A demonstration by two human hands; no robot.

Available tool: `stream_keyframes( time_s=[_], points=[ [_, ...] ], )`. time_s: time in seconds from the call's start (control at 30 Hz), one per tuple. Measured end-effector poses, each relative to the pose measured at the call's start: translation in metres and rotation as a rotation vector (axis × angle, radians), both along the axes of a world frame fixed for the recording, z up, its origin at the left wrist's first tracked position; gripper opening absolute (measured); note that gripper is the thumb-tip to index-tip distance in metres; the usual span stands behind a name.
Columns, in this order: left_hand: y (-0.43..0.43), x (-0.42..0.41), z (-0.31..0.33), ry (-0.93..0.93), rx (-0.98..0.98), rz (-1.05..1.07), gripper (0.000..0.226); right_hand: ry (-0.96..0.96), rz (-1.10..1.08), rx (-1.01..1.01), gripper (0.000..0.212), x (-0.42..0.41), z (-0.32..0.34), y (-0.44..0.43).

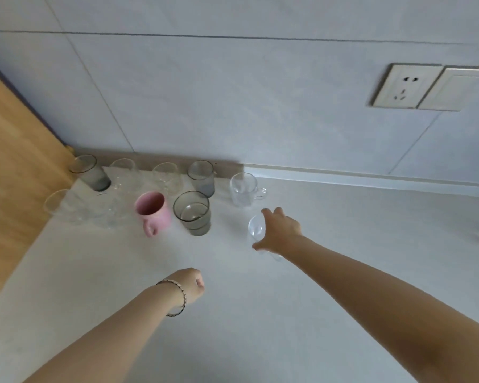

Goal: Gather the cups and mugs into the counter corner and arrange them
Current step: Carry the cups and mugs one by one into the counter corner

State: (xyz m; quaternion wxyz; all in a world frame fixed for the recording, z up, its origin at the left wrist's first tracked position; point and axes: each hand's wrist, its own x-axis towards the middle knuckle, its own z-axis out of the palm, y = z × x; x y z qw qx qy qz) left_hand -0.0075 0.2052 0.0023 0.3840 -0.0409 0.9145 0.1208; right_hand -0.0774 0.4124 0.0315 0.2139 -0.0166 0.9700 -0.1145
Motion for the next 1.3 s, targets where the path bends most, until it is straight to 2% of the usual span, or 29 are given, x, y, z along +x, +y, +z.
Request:
stream_keyframes(
  time_s=[0.13, 0.33, 0.53, 0.63, 0.7, 0.8, 0.9, 1.0, 1.13, 1.3],
  points=[
    [-0.051, -0.002, -0.004, -0.005, 0.004, 0.0, 0.015, -0.008, -0.096, 0.024, 0.077, -0.022, -0.007, -0.049],
    [-0.088, 0.005, -0.009, -0.013, 0.045, 0.025, 0.014, -0.011, -0.169, 0.048, 0.074, -0.03, -0.023, -0.078],
    [-0.089, 0.006, -0.017, -0.023, 0.062, -0.023, 0.013, 0.033, -0.243, -0.13, 0.089, -0.016, -0.029, -0.081],
    [-0.071, 0.003, -0.018, -0.022, 0.071, -0.071, 0.015, 0.004, -0.245, -0.162, 0.08, -0.001, -0.031, -0.064],
    [-0.053, -0.001, -0.019, -0.015, 0.077, -0.124, 0.013, -0.052, -0.247, -0.133, 0.064, 0.014, -0.034, -0.043],
    [-0.016, -0.007, -0.017, -0.008, 0.081, -0.231, 0.014, -0.125, -0.234, -0.09, 0.05, 0.039, -0.038, 0.003],
    [0.032, -0.016, -0.012, -0.007, 0.074, -0.306, 0.027, -0.201, -0.25, -0.06, 0.038, 0.064, -0.037, 0.061],
    [0.092, -0.017, -0.008, -0.01, 0.086, -0.384, 0.03, -0.271, -0.316, -0.042, 0.036, 0.094, -0.033, 0.126],
    [0.186, -0.005, -0.012, 0.001, 0.099, -0.486, 0.012, -0.285, -0.435, -0.023, 0.037, 0.135, -0.03, 0.226],
    [0.314, 0.02, -0.011, 0.061, 0.149, -0.519, 0.033, -0.257, -0.558, 0.011, 0.036, 0.182, -0.022, 0.364]
  ],
)
